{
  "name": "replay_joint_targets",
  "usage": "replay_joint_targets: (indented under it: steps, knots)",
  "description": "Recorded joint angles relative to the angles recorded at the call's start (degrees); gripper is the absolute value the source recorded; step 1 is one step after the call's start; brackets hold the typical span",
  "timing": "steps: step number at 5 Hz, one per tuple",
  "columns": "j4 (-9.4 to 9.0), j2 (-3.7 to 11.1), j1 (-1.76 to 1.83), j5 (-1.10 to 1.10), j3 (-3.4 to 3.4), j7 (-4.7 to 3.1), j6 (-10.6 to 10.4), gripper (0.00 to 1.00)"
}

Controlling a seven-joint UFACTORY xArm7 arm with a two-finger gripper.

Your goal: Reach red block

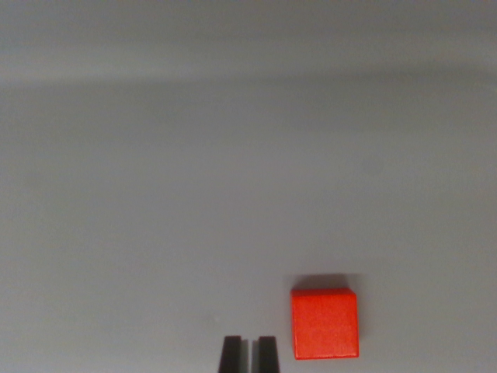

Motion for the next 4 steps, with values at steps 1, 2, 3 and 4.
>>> replay_joint_targets:
  steps: [1,2,3,4]
  knots:
    - [-1.95,0.72,-0.37,0.2,-0.28,-0.04,-2.7,0.0]
    - [-1.95,0.72,-0.37,0.2,-0.28,-0.04,-2.7,0.0]
    - [-3.92,1.44,-0.74,0.4,-0.56,-0.07,-5.4,0.0]
    - [-3.92,1.44,-0.74,0.4,-0.56,-0.07,-5.4,0.0]
